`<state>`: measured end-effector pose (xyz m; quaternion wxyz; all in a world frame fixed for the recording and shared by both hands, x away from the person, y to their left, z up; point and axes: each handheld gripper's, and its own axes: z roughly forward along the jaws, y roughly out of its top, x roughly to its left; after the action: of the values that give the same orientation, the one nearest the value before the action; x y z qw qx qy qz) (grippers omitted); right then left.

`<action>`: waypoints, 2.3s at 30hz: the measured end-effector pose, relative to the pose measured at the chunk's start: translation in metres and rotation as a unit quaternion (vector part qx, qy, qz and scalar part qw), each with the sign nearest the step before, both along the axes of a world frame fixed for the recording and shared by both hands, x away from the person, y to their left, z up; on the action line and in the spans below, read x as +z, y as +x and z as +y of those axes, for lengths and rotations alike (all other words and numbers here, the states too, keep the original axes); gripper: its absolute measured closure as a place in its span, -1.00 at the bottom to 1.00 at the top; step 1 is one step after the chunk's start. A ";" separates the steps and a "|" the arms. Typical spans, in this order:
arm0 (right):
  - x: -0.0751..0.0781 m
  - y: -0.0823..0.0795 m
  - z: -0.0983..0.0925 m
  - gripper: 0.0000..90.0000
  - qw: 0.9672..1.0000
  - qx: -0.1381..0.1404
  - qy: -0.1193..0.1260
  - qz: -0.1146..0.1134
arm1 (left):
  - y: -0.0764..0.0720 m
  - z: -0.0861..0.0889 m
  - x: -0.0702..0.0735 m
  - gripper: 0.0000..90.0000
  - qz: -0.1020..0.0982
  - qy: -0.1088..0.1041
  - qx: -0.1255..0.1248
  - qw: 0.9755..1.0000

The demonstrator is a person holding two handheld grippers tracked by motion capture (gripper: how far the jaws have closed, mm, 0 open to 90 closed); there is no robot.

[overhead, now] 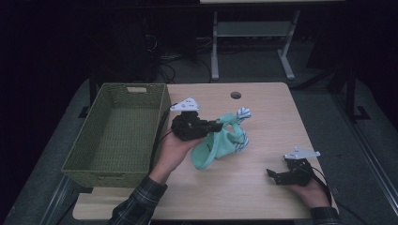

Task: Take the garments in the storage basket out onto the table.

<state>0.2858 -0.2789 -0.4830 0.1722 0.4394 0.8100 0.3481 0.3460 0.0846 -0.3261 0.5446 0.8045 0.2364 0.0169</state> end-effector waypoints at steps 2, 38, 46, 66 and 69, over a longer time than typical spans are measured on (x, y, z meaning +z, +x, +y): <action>0.000 0.000 0.000 -0.83 1.000 -0.001 0.001 0.002 | 0.000 -0.006 -0.005 0.86 0.004 0.003 -0.004 1.000; 0.000 0.000 0.000 -0.83 1.000 0.001 0.001 0.002 | 0.002 -0.061 -0.109 0.84 0.041 0.159 -0.042 0.986; 0.000 0.000 0.000 -0.83 1.000 0.001 0.001 0.002 | 0.000 -0.069 -0.126 0.83 0.047 0.182 -0.050 0.981; 0.000 0.000 0.000 -0.83 1.000 0.002 0.001 0.002 | -0.013 -0.031 -0.091 0.32 0.035 0.165 -0.026 0.985; 0.000 0.000 0.000 -0.83 1.000 0.001 0.001 0.003 | -0.016 -0.021 -0.095 0.58 0.050 0.171 -0.020 0.984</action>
<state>0.2855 -0.2786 -0.4829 0.1692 0.4394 0.8107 0.3480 0.3298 0.0635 -0.4210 0.3866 0.8903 0.2407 0.0056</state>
